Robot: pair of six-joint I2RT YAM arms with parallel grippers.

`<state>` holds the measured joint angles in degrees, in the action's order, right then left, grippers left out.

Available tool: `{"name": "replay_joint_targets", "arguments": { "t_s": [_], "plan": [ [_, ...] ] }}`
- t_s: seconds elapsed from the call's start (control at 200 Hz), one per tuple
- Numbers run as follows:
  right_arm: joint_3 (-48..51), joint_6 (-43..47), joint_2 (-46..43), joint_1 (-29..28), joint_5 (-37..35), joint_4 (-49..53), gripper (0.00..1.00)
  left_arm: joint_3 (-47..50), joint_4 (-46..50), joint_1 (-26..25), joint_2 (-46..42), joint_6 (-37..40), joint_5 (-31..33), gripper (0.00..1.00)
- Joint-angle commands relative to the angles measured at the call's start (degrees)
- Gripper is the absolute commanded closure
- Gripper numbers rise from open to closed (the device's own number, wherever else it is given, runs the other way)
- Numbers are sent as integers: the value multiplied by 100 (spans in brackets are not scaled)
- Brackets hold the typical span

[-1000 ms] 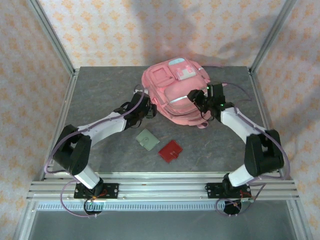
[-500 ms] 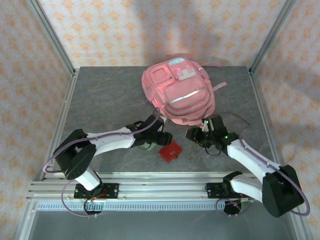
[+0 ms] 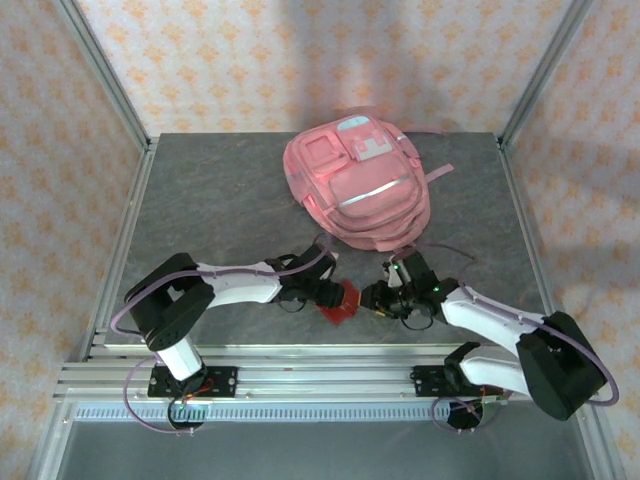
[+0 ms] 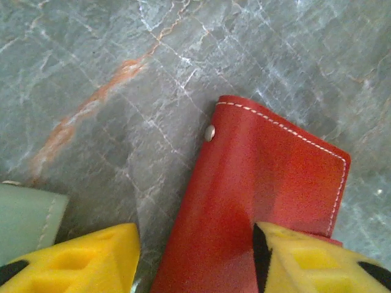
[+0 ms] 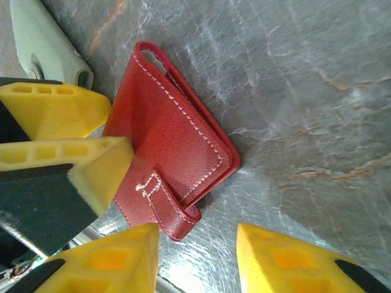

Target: Pack the student bag

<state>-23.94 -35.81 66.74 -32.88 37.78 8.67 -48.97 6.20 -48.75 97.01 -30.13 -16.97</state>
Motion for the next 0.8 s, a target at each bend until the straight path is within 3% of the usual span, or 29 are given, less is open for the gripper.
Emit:
{"name": "replay_joint_targets", "arguments": {
  "t_s": [0.0, 0.08, 0.185, 0.45, 0.551, 0.796],
  "plan": [
    [69, -65, 192, -86, -13, -312, 63, 113, -2, -51, 238, -80, -83, 65],
    [91, -79, 249, -103, -87, -322, 63, 99, 13, -49, 191, -114, -74, 84],
    [59, -163, 204, -106, -368, -279, 61, 68, 34, -47, -7, -143, 9, 100],
    [-127, -585, -444, -34, -961, -352, 53, -140, 258, -47, -641, -203, 327, 100],
    [-89, -737, -821, 102, -909, -481, 45, -174, 247, -38, -948, -247, 437, 100],
    [112, -936, -1175, 265, -552, -964, 40, -243, 54, -20, -1465, -311, 484, 100]
  ]
}}
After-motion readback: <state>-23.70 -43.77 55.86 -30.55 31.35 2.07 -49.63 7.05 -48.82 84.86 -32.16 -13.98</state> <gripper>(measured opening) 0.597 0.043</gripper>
